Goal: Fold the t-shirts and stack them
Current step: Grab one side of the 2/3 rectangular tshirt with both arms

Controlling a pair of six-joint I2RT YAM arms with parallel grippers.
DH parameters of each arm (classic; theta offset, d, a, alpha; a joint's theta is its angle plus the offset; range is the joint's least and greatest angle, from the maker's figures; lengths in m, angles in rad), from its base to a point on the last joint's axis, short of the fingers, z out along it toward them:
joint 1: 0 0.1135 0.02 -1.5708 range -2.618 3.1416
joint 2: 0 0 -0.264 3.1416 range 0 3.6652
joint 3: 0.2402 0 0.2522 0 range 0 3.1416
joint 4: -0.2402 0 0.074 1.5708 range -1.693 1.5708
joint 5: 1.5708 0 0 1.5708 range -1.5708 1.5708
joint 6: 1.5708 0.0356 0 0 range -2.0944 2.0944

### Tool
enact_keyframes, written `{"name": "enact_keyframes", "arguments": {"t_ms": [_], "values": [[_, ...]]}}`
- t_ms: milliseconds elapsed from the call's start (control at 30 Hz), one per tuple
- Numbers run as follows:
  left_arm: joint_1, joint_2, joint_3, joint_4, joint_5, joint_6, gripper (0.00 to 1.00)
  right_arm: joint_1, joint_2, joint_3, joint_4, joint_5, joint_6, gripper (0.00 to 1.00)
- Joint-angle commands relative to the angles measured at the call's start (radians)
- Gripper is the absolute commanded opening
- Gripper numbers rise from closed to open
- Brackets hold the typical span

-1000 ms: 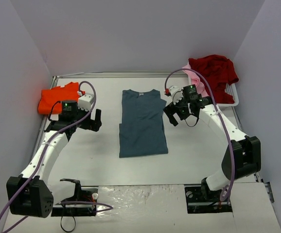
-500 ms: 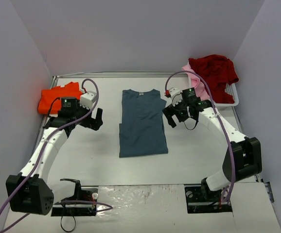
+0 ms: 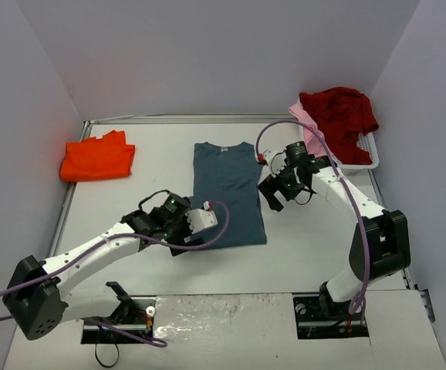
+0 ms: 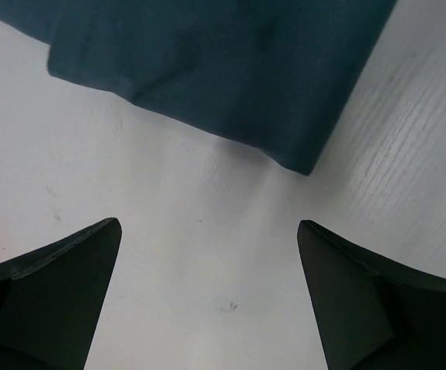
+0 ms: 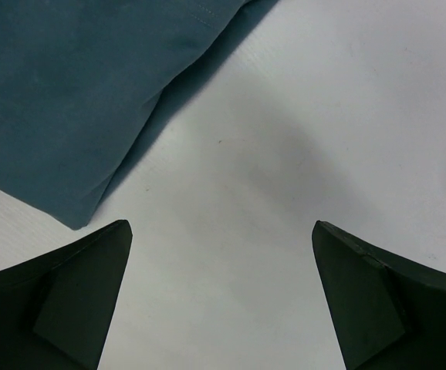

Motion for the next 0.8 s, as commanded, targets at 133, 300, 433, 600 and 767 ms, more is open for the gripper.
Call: {"name": "enact_keyframes", "arguments": {"t_ms": [133,300,433,600,767], "values": [[-0.173,-0.020,-0.110,0.019,-0.170,0.072,0.95,-0.073,0.014,-0.025,-0.040,0.004,-0.041,1.00],[-0.195,-0.020,-0.129,0.048,-0.163,0.065,0.95,-0.093,0.026,-0.030,-0.034,0.010,-0.045,1.00],[-0.226,0.029,-0.135,0.113,-0.180,0.059,0.93,-0.111,0.080,-0.017,-0.034,0.018,-0.037,1.00],[-0.232,0.069,-0.129,0.154,-0.141,0.045,0.89,-0.125,0.109,-0.007,-0.036,0.043,-0.035,1.00],[-0.246,0.126,-0.130,0.205,-0.157,0.048,0.89,-0.142,0.115,-0.007,-0.034,0.046,-0.038,1.00]]}}
